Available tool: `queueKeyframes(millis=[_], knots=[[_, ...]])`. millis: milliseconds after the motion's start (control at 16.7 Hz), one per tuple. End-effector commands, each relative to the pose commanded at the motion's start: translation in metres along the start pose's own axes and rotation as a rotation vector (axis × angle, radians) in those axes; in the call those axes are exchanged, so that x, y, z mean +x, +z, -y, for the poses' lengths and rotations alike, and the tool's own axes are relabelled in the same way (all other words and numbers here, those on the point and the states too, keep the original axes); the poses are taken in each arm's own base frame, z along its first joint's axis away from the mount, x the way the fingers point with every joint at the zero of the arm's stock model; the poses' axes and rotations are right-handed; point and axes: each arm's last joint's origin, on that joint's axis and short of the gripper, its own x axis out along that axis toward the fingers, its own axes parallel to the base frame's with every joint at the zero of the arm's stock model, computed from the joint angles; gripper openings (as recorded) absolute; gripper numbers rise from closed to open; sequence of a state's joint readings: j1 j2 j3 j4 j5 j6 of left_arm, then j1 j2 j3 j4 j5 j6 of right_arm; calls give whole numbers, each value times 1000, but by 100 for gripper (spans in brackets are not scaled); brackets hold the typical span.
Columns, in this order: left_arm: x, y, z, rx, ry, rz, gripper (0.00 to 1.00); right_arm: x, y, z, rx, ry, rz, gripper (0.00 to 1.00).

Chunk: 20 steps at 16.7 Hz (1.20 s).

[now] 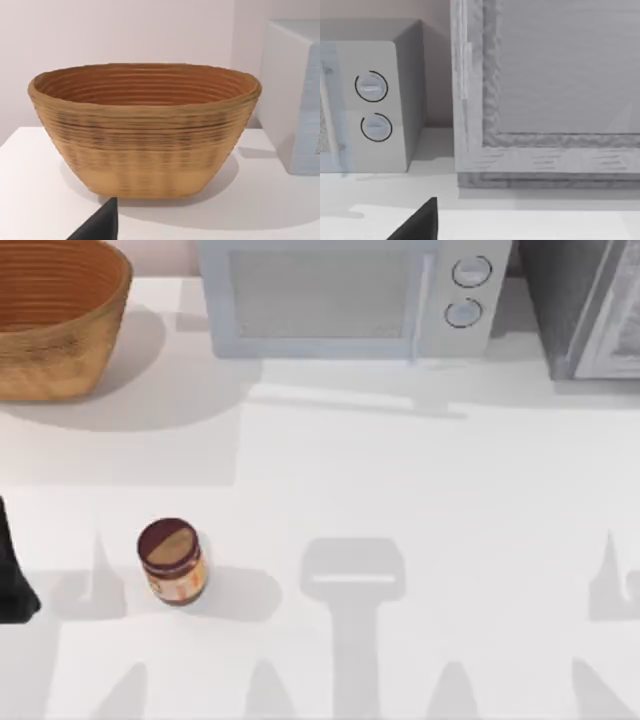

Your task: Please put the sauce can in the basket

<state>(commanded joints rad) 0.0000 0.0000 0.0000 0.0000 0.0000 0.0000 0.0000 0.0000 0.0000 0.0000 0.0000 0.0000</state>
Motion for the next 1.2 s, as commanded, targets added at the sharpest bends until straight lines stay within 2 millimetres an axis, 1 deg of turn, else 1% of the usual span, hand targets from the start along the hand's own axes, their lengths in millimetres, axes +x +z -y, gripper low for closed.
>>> queueKeyframes(millis=[120,240,420,540,720,900,1080,1200], knots=[[0,0,0,0,0,0,100,0,0,0,0,0,0,100],[1,-1,0,29,-19,-35,100,0,0,0,0,0,0,100],[5,-3,1,136,-102,-175,100,0,0,0,0,0,0,100],[10,-5,2,234,-204,-311,100,0,0,0,0,0,0,100],[20,-9,3,375,-431,-523,100,0,0,0,0,0,0,100],[35,-13,3,463,-735,-687,100,0,0,0,0,0,0,100],[57,-19,2,470,-1065,-746,100,0,0,0,0,0,0,100],[75,-26,-1,431,-1262,-717,100,0,0,0,0,0,0,100]])
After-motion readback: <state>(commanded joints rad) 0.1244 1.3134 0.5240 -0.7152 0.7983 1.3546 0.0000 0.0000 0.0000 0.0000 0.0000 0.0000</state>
